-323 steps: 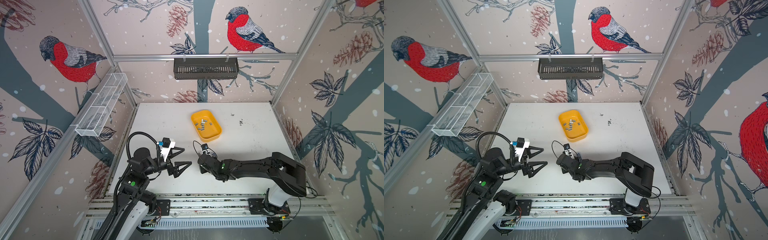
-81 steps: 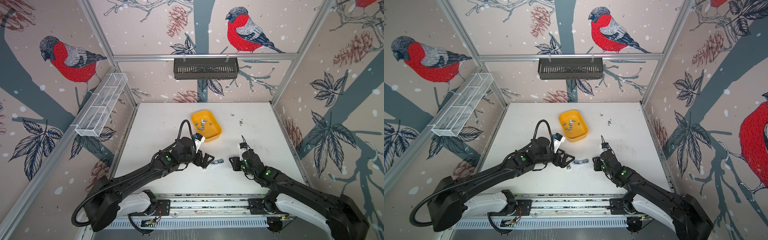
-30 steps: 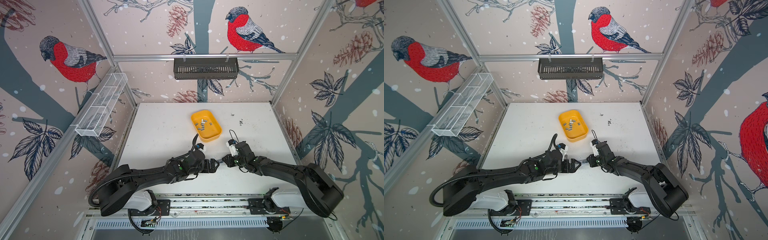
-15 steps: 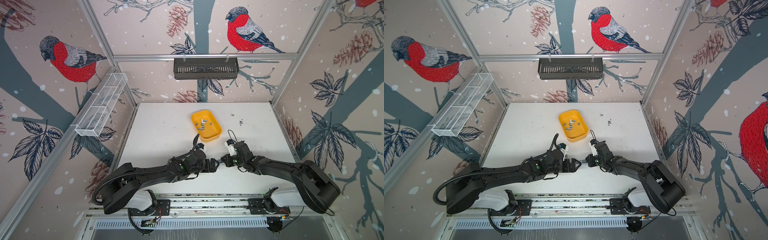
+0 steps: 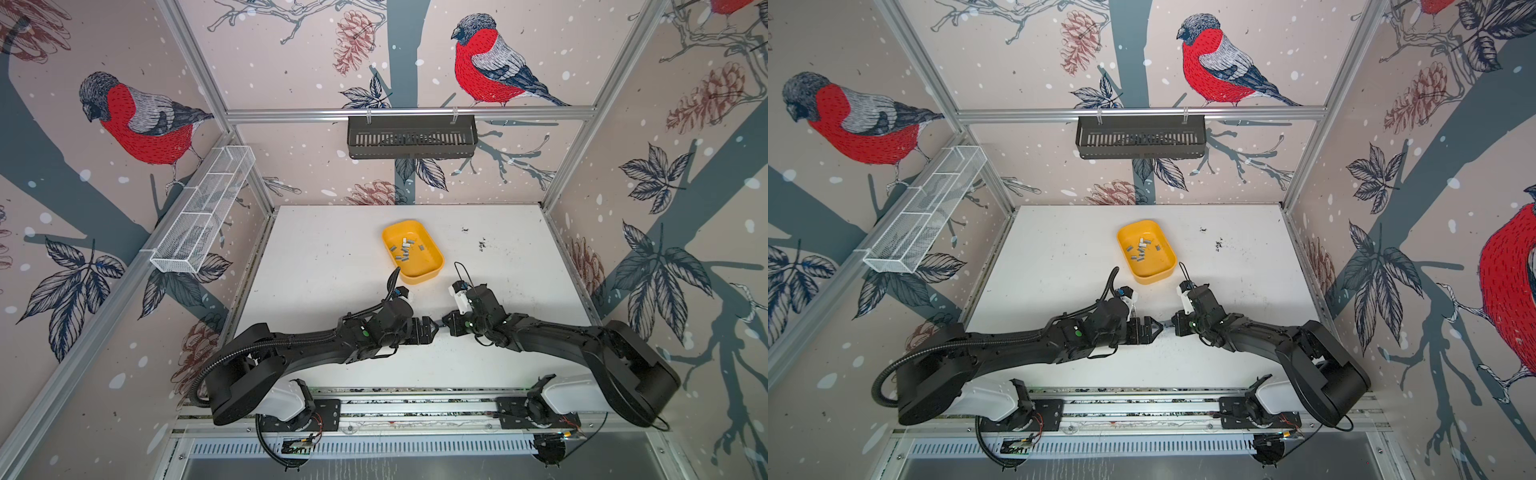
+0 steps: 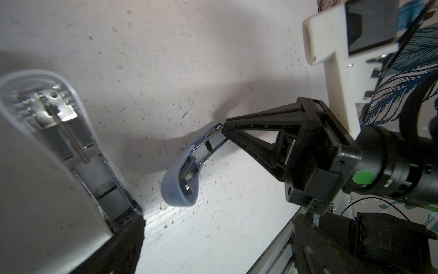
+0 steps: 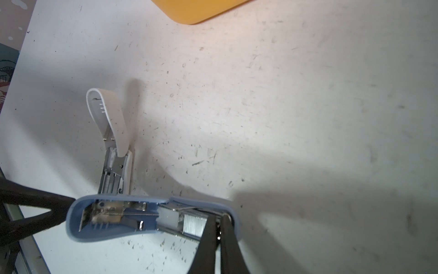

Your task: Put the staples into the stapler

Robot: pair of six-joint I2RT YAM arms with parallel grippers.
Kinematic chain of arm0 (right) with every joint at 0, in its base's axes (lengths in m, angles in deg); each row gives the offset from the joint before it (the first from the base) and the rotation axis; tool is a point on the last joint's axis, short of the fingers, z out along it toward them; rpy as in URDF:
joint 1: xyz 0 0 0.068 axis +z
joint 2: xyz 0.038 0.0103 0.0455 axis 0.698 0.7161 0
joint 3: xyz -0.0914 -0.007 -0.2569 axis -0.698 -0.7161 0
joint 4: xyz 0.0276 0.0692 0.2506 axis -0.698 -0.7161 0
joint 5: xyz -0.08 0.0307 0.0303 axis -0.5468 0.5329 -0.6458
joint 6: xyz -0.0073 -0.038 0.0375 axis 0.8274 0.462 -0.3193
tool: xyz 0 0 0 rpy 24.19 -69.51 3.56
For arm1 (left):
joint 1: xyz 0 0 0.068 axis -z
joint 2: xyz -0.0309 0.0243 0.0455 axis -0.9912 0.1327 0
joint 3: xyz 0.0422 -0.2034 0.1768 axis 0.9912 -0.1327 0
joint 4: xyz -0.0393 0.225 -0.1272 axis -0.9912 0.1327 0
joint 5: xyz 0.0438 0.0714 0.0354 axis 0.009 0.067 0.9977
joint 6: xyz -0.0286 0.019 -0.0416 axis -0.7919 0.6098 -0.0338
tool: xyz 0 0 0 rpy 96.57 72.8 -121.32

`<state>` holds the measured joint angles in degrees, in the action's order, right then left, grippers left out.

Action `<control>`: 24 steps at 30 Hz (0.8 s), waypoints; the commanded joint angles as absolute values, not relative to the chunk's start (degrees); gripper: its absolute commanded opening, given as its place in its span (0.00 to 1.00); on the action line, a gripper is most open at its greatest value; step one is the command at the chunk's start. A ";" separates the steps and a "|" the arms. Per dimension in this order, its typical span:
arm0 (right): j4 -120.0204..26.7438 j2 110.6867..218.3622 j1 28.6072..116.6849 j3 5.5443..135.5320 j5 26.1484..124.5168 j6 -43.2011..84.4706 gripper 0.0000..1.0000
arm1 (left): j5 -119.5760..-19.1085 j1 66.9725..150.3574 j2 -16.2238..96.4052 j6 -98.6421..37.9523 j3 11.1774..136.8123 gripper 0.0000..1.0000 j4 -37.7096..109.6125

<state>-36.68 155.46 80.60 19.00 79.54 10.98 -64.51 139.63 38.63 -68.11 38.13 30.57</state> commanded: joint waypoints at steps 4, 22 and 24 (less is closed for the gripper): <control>-36.18 154.77 81.53 18.68 76.99 10.03 0.08 | -67.00 139.23 39.06 -69.26 38.17 0.95 28.79; -37.19 153.18 82.98 18.07 75.50 10.28 0.07 | -70.08 138.21 42.42 -69.72 39.68 0.84 24.29; -37.47 153.02 83.09 18.07 75.13 10.30 0.06 | -70.22 138.01 42.33 -69.66 39.78 0.78 24.25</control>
<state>-37.25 153.34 82.83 18.08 76.09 9.82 -69.47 138.32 42.48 -69.05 39.32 26.72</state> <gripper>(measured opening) 0.066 0.794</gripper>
